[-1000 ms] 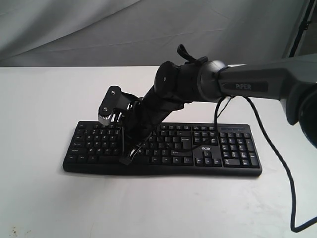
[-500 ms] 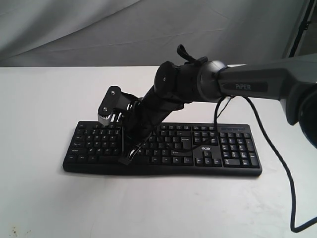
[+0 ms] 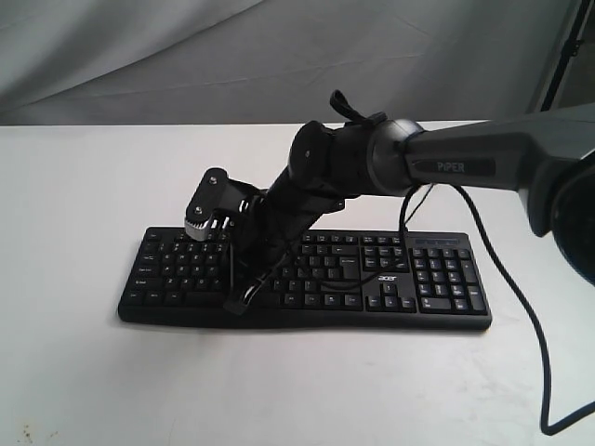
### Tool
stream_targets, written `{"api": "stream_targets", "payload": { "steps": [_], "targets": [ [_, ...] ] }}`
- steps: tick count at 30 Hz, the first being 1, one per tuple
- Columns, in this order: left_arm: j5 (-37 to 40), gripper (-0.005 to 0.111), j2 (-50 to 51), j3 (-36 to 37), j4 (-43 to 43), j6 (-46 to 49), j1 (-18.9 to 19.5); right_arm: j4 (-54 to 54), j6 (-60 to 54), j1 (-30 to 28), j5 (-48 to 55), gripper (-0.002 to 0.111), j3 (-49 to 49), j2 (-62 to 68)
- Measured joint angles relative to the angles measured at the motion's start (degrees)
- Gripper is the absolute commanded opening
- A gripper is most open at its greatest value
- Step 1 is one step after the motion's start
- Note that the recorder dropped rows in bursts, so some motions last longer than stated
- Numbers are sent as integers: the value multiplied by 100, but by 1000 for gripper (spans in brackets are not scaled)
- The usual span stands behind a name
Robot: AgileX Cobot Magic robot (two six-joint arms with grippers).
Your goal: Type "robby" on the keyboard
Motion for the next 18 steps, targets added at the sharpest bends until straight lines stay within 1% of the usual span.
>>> {"api": "stream_targets", "payload": {
  "steps": [11,18],
  "targets": [
    [0,0,0,0,0,0,0,-13,40,0,22,0,0,-15],
    [0,0,0,0,0,0,0,-99,40,0,-43,0,0,-316]
  ]
}}
